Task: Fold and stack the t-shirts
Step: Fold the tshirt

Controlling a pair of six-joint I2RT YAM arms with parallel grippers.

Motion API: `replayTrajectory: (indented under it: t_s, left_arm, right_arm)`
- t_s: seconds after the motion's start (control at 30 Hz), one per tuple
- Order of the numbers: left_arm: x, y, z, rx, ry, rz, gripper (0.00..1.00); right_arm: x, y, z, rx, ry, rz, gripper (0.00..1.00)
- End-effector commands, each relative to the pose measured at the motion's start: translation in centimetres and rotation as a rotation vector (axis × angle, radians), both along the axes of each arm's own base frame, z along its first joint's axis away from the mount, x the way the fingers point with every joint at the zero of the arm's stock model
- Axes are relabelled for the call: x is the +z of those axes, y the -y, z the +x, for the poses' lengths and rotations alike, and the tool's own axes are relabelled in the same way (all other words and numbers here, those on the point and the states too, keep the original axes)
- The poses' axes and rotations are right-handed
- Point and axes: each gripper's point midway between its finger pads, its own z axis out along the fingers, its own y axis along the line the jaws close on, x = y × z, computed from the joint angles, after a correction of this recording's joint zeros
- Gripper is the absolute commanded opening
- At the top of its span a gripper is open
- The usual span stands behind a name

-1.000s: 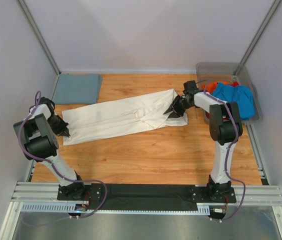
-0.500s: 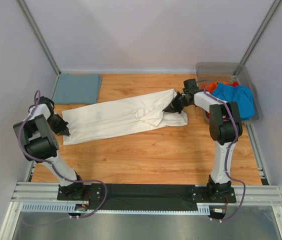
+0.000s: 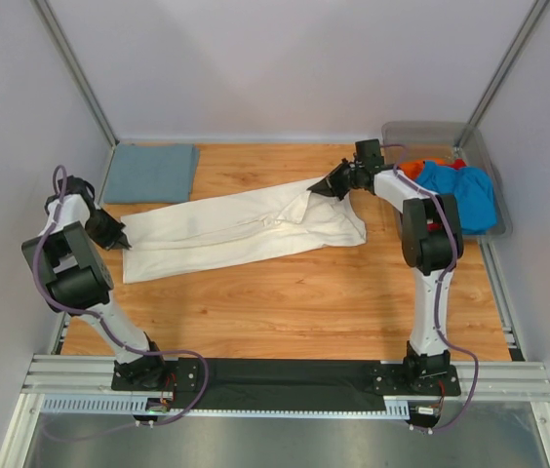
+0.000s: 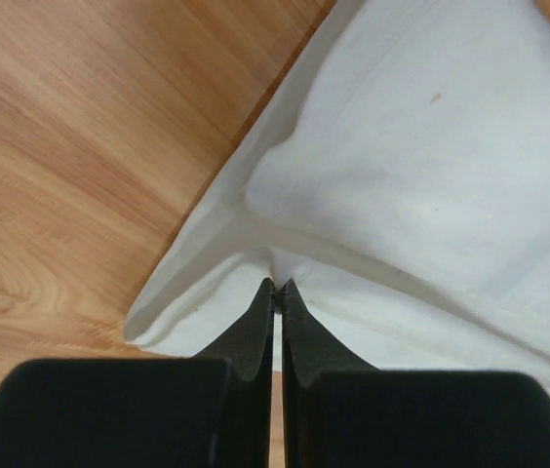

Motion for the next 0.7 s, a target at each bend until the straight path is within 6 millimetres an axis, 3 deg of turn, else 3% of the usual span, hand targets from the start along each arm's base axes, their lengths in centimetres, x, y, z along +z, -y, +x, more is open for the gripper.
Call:
replayTrajectory:
  t_s: [0.0,0.27,0.53,0.67]
  left_arm:
    - [0.6,-0.8,1.3,0.027,0.028,-0.009,0.00]
    - [-0.9,-1.3,1.6,0.032,-0.008,-0.016,0.00]
    - [-2.3,-2.1,0.0,0.059,-0.061,0.001,0.00]
    - [-2.6,-2.7,-0.4,0.071,-0.073,0.001,0.00]
  right_arm:
    - [2.3,-0.6,2.3,-0.033,0.052,0.079,0.00]
    - [1.8,-1.0,4.3,-0.077,0.045,0.143,0.00]
    - [2.1,-1.3,5.9,-0.127,0.049,0.197,0.00]
    - [1.3,-1.2,6.4,-0.146,0.033,0.202,0.00]
